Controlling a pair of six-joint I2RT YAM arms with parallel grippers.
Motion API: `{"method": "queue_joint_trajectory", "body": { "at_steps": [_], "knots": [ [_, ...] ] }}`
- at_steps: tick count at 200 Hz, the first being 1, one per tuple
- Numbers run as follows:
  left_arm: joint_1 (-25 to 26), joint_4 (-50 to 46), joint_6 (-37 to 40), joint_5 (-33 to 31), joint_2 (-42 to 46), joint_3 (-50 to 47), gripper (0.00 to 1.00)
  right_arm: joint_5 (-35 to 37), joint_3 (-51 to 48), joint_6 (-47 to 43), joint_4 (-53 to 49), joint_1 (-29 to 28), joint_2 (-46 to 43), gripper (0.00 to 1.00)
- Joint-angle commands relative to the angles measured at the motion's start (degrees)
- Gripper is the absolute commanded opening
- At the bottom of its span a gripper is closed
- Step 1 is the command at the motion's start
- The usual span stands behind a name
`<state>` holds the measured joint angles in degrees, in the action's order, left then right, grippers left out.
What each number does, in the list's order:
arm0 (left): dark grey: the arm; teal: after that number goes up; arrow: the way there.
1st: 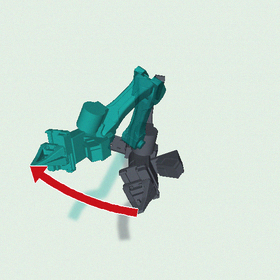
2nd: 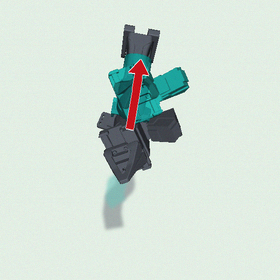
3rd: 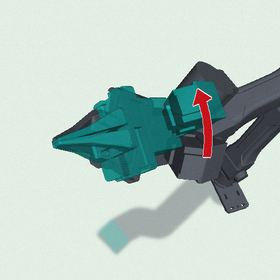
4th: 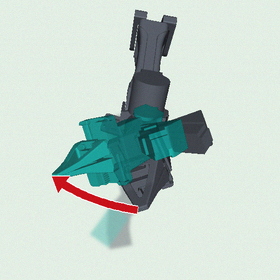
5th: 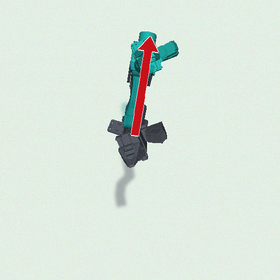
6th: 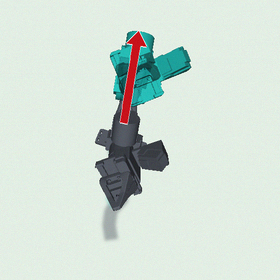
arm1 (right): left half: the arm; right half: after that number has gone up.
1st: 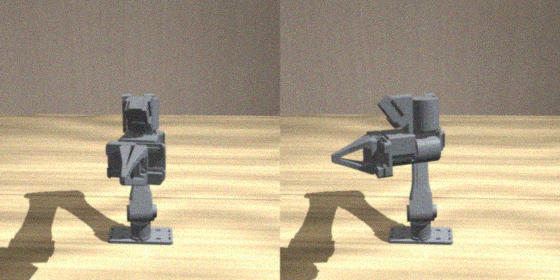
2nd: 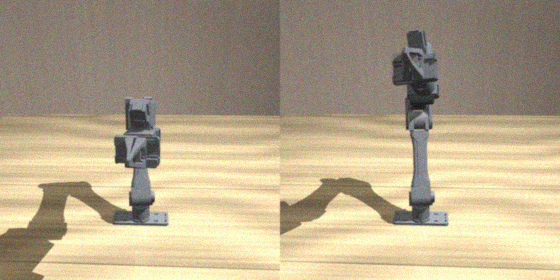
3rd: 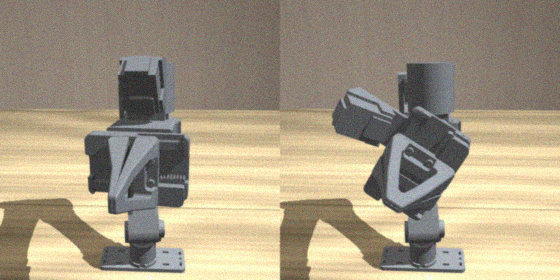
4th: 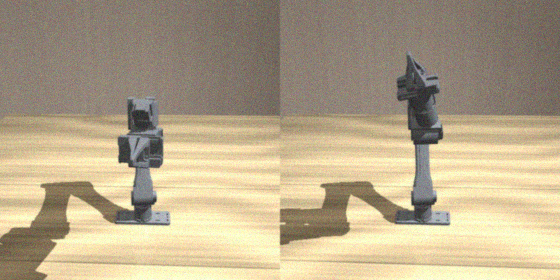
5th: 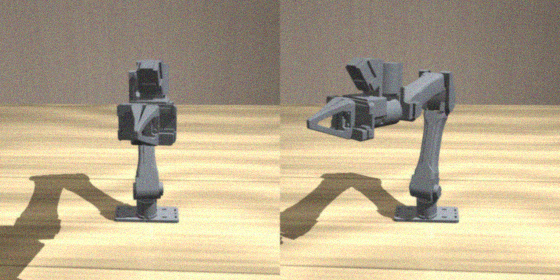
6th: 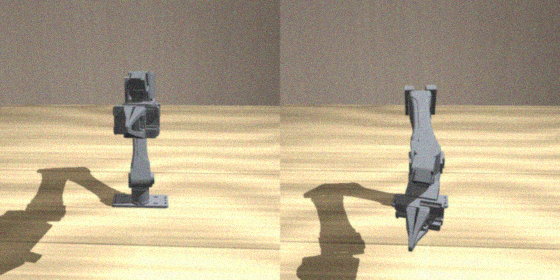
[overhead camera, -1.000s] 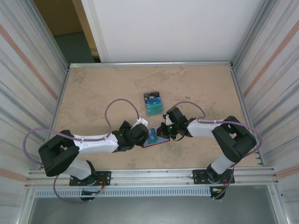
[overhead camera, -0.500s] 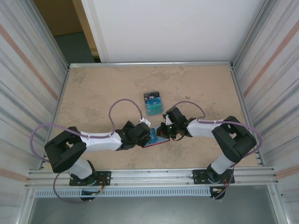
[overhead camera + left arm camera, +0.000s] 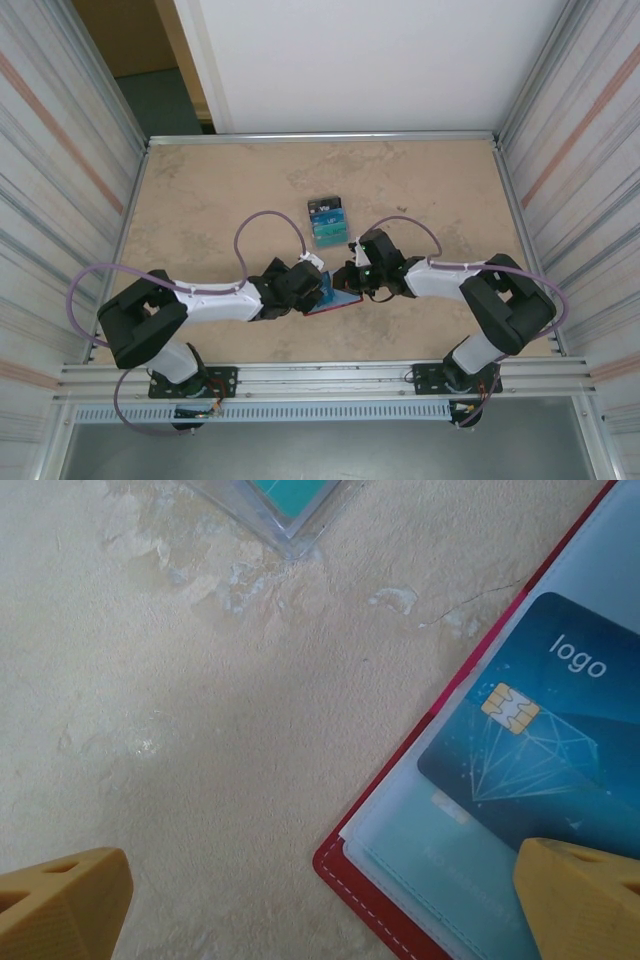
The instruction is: Take the credit cards out of the card holder
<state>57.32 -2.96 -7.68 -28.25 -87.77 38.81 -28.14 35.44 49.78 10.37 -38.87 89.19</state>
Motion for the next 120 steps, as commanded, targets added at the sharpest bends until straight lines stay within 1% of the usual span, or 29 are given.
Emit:
{"method": "queue_joint_trajectory", "body": {
  "at_steps": [1,27,53,63,72,88,120],
  "knots": [
    [-0.38,-1.35,0.51,1.21,-1.28,0.25,0.99,-4.68,-1.10,1.92,8.11,0.27,2.08,0.14],
    [-0.45,-1.02,0.20,1.72,-1.37,0.15,0.99,-6.93,-1.47,2.95,13.03,0.40,4.60,0.15],
    [-0.45,-0.99,-0.05,1.89,-1.35,0.17,0.99,-7.60,-1.55,3.05,14.72,0.65,6.44,0.15],
    [-0.45,-0.99,-0.22,1.85,-1.29,0.19,0.99,-7.84,-1.56,3.22,15.33,0.84,6.73,0.12],
    [-0.46,-1.24,-0.27,1.81,-1.18,0.18,0.99,-7.76,-1.74,3.14,15.23,1.07,6.64,0.07],
    [-0.42,-1.51,-0.38,1.45,-0.71,0.01,0.99,-6.83,-1.71,2.17,13.12,1.67,5.68,0.02],
    [-0.56,-1.69,-0.47,0.66,0.77,-0.76,0.99,-2.05,-0.93,-2.85,3.08,2.47,1.39,0.00]
  ]
}}
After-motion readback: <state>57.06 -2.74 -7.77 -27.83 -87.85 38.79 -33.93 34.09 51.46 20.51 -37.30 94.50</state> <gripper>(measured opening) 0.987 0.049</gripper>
